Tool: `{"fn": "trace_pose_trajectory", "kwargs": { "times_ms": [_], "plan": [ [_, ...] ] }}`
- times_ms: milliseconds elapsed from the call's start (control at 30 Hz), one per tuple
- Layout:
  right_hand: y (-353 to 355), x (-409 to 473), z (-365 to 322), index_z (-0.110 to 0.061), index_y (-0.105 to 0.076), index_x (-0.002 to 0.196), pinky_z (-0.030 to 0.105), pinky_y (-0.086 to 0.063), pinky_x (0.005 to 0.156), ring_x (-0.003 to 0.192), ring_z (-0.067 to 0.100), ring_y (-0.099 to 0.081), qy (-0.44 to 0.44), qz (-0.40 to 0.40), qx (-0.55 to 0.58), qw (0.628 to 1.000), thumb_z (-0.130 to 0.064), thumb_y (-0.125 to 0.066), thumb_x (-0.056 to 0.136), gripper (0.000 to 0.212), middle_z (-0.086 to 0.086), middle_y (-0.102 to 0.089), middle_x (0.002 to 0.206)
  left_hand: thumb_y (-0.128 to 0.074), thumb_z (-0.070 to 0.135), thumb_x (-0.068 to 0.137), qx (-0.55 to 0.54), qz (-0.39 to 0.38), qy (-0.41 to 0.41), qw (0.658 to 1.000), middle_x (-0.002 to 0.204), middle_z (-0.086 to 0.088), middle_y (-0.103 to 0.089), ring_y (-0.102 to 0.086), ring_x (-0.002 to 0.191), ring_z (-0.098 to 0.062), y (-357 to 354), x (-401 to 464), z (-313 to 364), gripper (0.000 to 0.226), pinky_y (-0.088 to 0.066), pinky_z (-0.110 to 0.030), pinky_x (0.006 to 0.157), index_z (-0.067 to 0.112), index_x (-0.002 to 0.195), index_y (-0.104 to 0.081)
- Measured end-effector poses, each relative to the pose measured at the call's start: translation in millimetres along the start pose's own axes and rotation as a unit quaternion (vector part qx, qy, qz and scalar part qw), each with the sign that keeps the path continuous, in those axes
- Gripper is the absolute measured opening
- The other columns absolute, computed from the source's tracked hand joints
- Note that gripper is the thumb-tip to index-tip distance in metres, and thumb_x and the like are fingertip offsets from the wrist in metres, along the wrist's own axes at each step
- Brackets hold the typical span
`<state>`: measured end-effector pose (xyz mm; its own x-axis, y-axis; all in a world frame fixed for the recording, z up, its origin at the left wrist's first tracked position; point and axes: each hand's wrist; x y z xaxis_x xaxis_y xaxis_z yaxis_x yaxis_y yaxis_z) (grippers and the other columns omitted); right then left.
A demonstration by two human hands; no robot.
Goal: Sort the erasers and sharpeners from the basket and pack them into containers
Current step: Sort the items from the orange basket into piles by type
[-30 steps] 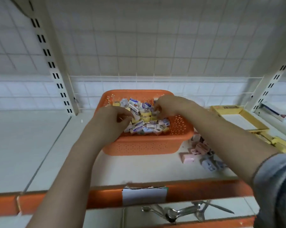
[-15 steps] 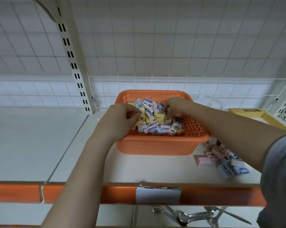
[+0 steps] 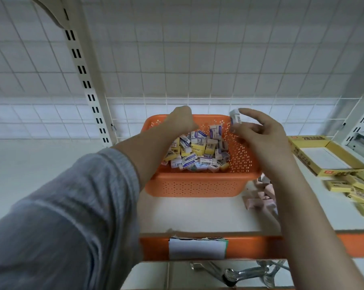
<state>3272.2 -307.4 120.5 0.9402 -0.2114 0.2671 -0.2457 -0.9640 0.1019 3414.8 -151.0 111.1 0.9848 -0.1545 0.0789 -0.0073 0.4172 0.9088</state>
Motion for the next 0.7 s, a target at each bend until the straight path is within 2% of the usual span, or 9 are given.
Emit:
{"fn": "trace_pose_trajectory", "kwargs": {
  "times_ms": [100,200,233,333,433,533,600,633,700],
  "plan": [
    [5,-18,6,-0.022,-0.064,0.114,0.016,-0.047,0.051,0.057,0.004,-0.059,-0.034,0.049,0.073,0.996,-0.011,-0.062,0.088,0.028,-0.003,-0.067,0.064,-0.074,0.037,0.077,0.035,0.002,0.035,0.999,0.066,0.0,-0.057,-0.056,0.06,-0.015,-12,5,7,0.031,-0.045,-0.025,0.051,0.009,0.078,-0.061],
    [7,-23,10,-0.016,-0.066,0.116,0.031,-0.056,0.067,0.076,0.018,-0.065,-0.055,0.064,0.115,0.99,-0.011,-0.06,0.089,0.028,0.022,-0.07,0.091,-0.076,0.034,0.076,0.056,-0.01,0.064,0.996,0.066,0.002,-0.056,-0.055,0.061,-0.014,-16,5,9,0.029,-0.043,-0.024,0.052,0.012,0.077,-0.056],
    [7,-23,10,-0.015,-0.067,0.114,0.031,-0.056,0.069,0.077,0.018,-0.066,-0.057,0.068,0.124,0.988,-0.011,-0.06,0.09,0.026,0.021,-0.07,0.093,-0.075,0.031,0.077,0.051,-0.007,0.068,0.996,0.065,0.003,-0.054,-0.053,0.059,-0.013,-17,5,9,0.028,-0.041,-0.023,0.049,0.013,0.073,-0.054],
    [6,-24,11,-0.012,-0.071,0.105,0.019,-0.053,0.058,0.066,0.009,-0.066,-0.051,0.079,0.143,0.985,-0.009,-0.056,0.091,0.02,0.011,-0.071,0.08,-0.072,0.021,0.078,0.023,0.018,0.069,0.997,0.059,0.003,-0.049,-0.047,0.051,-0.011,-16,4,11,0.028,-0.034,-0.022,0.043,0.013,0.066,-0.048],
    [4,-26,10,-0.009,-0.07,0.106,0.015,-0.051,0.055,0.063,0.006,-0.065,-0.054,0.09,0.158,0.982,-0.008,-0.056,0.092,0.02,0.005,-0.072,0.076,-0.074,0.021,0.076,-0.017,0.034,0.058,0.998,0.056,0.001,-0.053,-0.051,0.047,-0.012,-6,-4,18,0.028,-0.036,-0.022,0.041,0.011,0.065,-0.051],
    [4,-27,10,-0.013,-0.072,0.103,0.016,-0.052,0.058,0.065,0.008,-0.065,-0.048,0.11,0.157,0.98,-0.009,-0.056,0.092,0.019,0.006,-0.072,0.078,-0.076,0.022,0.073,-0.071,0.051,0.028,0.996,0.071,-0.004,-0.068,-0.064,0.06,-0.016,8,-18,25,0.02,-0.054,-0.029,0.054,0.008,0.083,-0.067],
    [6,-29,10,-0.021,-0.076,0.086,0.018,-0.053,0.062,0.068,0.011,-0.065,-0.031,0.12,0.16,0.979,-0.008,-0.055,0.092,0.025,0.005,-0.071,0.075,-0.074,0.018,0.075,-0.134,0.059,0.004,0.989,0.079,-0.007,-0.071,-0.066,0.064,-0.019,14,-32,28,0.017,-0.058,-0.033,0.065,0.007,0.088,-0.07],
    [7,-31,9,-0.024,-0.076,0.079,0.019,-0.053,0.064,0.071,0.013,-0.065,-0.027,0.128,0.163,0.978,-0.008,-0.055,0.092,0.029,0.004,-0.071,0.074,-0.072,0.015,0.076,-0.174,0.06,-0.012,0.983,0.078,-0.007,-0.07,-0.064,0.061,-0.019,15,-42,29,0.012,-0.058,-0.031,0.064,0.008,0.085,-0.07],
    [12,-35,9,-0.024,-0.073,0.081,0.019,-0.054,0.067,0.079,0.013,-0.068,-0.025,0.156,0.162,0.974,-0.009,-0.055,0.092,0.027,0.001,-0.072,0.078,-0.07,0.012,0.078,-0.249,0.056,-0.039,0.966,0.077,-0.003,-0.068,-0.06,0.058,-0.015,15,-63,32,0.006,-0.054,-0.027,0.059,0.012,0.083,-0.068]
  ]
}}
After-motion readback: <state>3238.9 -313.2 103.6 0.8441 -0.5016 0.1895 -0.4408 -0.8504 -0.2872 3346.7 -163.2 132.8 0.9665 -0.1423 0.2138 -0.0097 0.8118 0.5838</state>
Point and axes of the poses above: each hand's wrist, its own x-axis towards the middle knuckle, its own y-axis out of the back of the hand, z = x × y
